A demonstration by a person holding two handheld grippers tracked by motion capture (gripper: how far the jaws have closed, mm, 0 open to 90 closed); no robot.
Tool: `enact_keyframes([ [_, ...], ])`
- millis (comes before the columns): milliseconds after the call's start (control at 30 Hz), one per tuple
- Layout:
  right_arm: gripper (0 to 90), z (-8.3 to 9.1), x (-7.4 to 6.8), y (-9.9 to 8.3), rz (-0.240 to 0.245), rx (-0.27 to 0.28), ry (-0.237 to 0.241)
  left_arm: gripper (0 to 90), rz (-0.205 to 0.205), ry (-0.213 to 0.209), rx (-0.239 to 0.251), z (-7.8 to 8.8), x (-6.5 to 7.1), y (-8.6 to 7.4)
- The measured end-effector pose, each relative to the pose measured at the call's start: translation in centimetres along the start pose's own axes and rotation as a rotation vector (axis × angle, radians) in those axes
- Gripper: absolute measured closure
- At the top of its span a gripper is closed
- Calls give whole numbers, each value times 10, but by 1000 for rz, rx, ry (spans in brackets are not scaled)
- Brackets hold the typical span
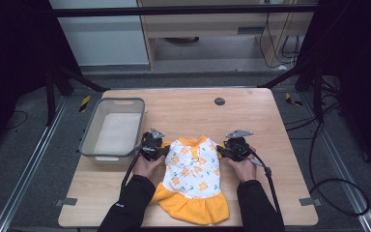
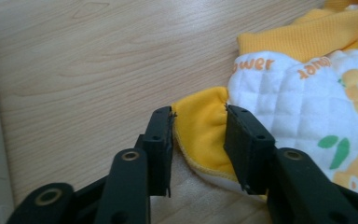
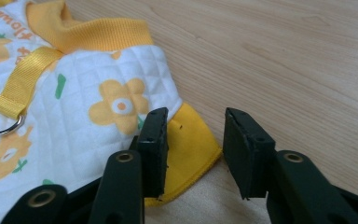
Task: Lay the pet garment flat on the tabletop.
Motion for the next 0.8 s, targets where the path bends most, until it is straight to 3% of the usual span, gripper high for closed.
enact_keyframes([
  [100,681,-2,-1,-1,-26,-2,11,719,0,-27,10,0,4,1],
  [233,809,-1,-8,-1,-19,-22,7,832,7,-31,16,0,8,1],
  [300,838,-1,-9,0,-11,-23,6,856,7,-31,13,0,8,2],
  [400,855,1,-11,1,-25,-22,19,876,44,-52,20,1,6,1],
  [500,858,9,-12,5,-15,7,28,883,35,-37,52,8,3,5],
  [600,860,20,-15,15,-8,66,46,885,21,-17,117,26,-3,22],
  [667,860,28,-17,25,0,114,60,886,-10,5,157,40,-7,38],
  [800,860,40,-20,50,22,214,40,886,-56,61,234,60,-13,71],
])
Point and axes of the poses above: each handheld gripper's, and its own axes: z roughly backward along the jaws, y roughly out of its top, x roughly to its right, the point moved 8 cm from there along -z, roughly forward along the jaws, and after that the axes turned 11 degrees about -z, right-handed, at the moved point
